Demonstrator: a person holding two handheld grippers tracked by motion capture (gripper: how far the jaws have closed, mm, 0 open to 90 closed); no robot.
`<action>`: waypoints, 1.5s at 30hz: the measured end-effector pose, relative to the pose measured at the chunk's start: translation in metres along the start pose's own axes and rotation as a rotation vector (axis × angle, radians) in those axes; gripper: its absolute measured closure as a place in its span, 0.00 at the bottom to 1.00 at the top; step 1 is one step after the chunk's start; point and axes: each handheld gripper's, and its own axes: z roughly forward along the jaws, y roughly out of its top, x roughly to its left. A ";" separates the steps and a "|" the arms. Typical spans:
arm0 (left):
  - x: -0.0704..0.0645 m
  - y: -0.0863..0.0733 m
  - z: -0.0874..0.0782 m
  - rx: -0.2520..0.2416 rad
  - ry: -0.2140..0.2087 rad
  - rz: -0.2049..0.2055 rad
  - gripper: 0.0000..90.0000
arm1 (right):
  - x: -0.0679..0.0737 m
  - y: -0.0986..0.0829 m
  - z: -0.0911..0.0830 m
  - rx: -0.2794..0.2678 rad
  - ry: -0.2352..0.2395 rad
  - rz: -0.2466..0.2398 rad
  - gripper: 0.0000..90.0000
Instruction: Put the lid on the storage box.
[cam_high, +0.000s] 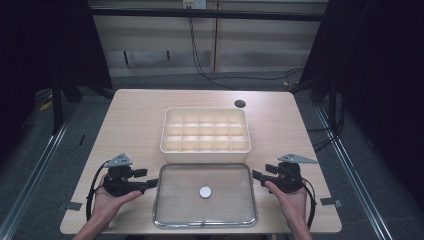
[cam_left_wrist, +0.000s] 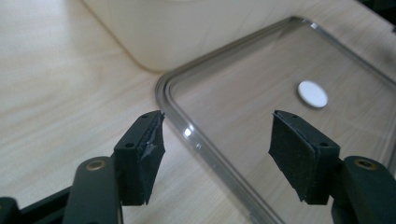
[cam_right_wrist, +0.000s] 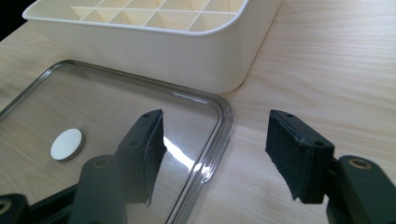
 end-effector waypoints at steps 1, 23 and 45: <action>0.001 -0.002 0.001 0.003 -0.003 0.003 0.41 | 0.001 -0.003 0.006 0.014 0.007 -0.004 0.46; 0.002 -0.011 0.025 0.082 -0.023 0.015 0.53 | 0.004 -0.014 0.032 0.078 -0.018 -0.051 0.50; -0.010 -0.013 0.031 0.104 -0.012 0.066 0.63 | 0.009 -0.021 0.041 0.102 -0.021 0.025 0.58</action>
